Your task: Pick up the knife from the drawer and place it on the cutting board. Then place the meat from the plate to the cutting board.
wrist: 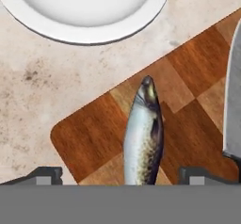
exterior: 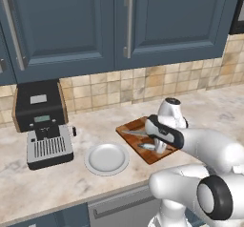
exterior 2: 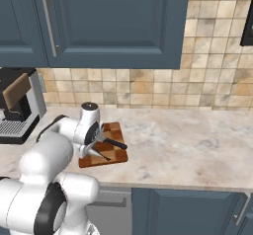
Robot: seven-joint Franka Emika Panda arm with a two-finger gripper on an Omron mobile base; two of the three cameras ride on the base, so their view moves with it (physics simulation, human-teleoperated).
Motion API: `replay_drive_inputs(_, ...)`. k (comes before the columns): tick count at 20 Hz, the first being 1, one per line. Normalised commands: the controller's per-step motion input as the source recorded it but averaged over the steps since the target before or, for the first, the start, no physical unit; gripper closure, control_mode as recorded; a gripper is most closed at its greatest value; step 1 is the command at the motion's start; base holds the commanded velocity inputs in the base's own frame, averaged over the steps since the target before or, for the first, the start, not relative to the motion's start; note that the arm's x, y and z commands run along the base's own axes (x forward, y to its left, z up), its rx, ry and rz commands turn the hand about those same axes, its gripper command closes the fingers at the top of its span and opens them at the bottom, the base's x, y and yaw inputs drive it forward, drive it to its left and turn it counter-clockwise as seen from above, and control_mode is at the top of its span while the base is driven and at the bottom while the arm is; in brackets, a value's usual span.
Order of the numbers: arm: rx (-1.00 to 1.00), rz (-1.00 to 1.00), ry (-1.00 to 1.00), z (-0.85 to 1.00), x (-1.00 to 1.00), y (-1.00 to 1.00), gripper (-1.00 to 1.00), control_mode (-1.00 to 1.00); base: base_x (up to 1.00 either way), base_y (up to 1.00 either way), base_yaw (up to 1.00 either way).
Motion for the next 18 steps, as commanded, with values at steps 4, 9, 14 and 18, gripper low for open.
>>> replay_drive_inputs(4, 0.06, -0.03, -0.15, 0.41, -0.23, -0.12, -1.0, -1.0, 0.0, 0.0, 0.0)
replay_drive_inputs(9, 0.08, -0.06, -0.19, 0.42, -0.3, -0.2, -1.0, -1.0, 0.0, 0.0, 0.0)
replay_drive_inputs(14, 0.1, -0.06, -0.19, 0.47, -0.27, -0.18, -1.0, -1.0, 0.0, 0.0, 0.0)
replay_drive_inputs(18, 0.13, -0.06, -0.24, 0.53, -0.31, -0.03, -1.0, -1.0, 0.0, 0.0, 0.0)
